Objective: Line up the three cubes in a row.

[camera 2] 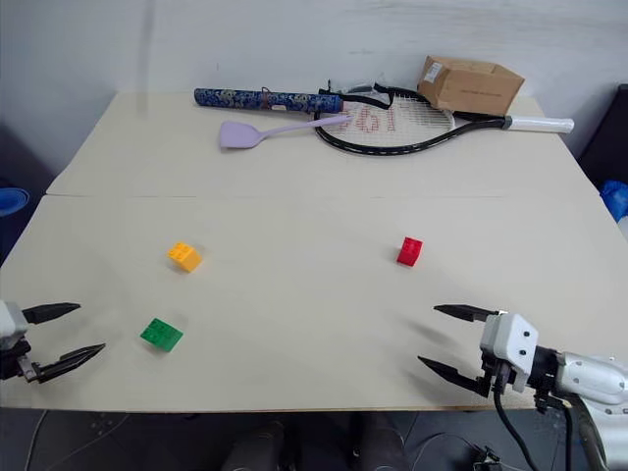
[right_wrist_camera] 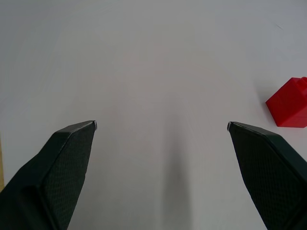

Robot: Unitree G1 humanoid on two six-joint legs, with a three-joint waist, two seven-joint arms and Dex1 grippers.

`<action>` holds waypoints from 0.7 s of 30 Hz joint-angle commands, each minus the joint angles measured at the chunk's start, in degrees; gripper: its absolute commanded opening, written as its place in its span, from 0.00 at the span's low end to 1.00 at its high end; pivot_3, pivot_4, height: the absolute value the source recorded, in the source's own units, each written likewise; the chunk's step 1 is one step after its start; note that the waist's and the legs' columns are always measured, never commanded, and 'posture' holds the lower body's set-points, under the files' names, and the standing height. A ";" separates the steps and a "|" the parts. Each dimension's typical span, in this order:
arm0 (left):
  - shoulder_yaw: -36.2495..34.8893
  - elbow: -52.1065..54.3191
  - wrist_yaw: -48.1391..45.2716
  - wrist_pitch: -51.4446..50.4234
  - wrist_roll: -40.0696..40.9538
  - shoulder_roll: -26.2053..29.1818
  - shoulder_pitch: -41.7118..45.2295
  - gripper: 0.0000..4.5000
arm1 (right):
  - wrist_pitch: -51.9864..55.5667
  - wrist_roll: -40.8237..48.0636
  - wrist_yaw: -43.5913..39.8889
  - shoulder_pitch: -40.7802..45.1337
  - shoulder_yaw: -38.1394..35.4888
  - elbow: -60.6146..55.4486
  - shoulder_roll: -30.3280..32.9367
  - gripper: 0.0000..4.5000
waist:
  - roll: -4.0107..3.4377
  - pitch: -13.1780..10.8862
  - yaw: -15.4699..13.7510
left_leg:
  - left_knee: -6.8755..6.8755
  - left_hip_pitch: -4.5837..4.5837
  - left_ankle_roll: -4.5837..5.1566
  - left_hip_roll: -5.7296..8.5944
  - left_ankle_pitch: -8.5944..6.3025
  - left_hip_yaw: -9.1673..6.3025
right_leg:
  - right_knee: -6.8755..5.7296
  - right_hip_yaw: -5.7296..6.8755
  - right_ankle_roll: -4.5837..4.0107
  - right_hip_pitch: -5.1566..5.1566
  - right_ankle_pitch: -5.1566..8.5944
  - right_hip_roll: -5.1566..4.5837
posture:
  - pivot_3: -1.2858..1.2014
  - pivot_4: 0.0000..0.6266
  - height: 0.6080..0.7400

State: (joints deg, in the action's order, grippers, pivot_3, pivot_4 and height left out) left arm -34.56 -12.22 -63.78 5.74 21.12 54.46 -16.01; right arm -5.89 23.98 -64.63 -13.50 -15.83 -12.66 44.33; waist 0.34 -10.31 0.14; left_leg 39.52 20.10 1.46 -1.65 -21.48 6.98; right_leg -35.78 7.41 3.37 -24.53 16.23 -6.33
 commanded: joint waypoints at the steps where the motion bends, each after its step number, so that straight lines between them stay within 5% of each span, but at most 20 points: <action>1: -2.65 1.52 0.18 -0.69 1.69 0.11 0.11 1.00 | 0.72 0.61 2.15 1.15 -0.30 -1.78 -0.87 1.00 | 0.00 0.00 -0.06 | 0.00 0.00 0.00 0.00 0.00 0.00 | 0.00 0.00 0.00 0.00 0.00 0.00 | 0.52 0.24 1.00; 5: -2.22 5.52 -0.35 -7.56 5.68 0.49 1.51 1.00 | 2.74 1.30 6.04 0.09 -2.79 -2.59 -2.20 1.00 | 0.00 0.00 -0.19 | 0.00 0.01 -0.01 0.00 0.00 -0.03 | -0.01 0.03 0.00 0.00 0.00 -0.01 | 0.52 0.24 1.00; 9: -0.24 15.34 -2.56 -27.31 17.19 3.95 3.55 1.00 | 3.90 2.39 9.33 -4.30 -10.34 -2.70 -2.68 1.00 | 0.00 0.00 -0.36 | 0.02 0.03 0.01 0.03 0.02 -0.04 | -0.04 0.03 0.00 0.01 0.00 -0.03 | 0.52 0.24 1.00; 15: 7.89 25.30 -4.10 -29.78 16.91 4.57 9.03 1.00 | 4.25 2.12 14.86 -14.52 -18.46 -4.15 -8.59 1.00 | -0.04 0.03 -0.17 | -0.01 -0.02 -0.05 0.04 0.04 -0.05 | -0.06 0.01 0.00 0.06 0.00 0.01 | 0.52 0.24 1.00; 21: 13.67 26.92 -3.97 -28.71 15.60 2.11 14.58 1.00 | 11.05 0.62 25.65 -14.64 -12.47 -13.82 -15.14 1.00 | -0.10 0.04 0.96 | -0.19 -0.24 -0.19 0.01 0.12 0.15 | -0.14 -0.24 -0.02 0.06 0.02 0.10 | 0.52 0.24 1.00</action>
State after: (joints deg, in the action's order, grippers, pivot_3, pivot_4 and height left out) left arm -21.24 14.37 -67.82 -24.22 37.09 57.07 -2.53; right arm 2.91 24.24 -42.34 -30.09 -30.04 -20.91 29.52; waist 0.23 -10.27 1.11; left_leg 39.26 19.76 1.24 -1.63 -21.34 7.16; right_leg -35.94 7.12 3.33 -24.46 16.25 -6.23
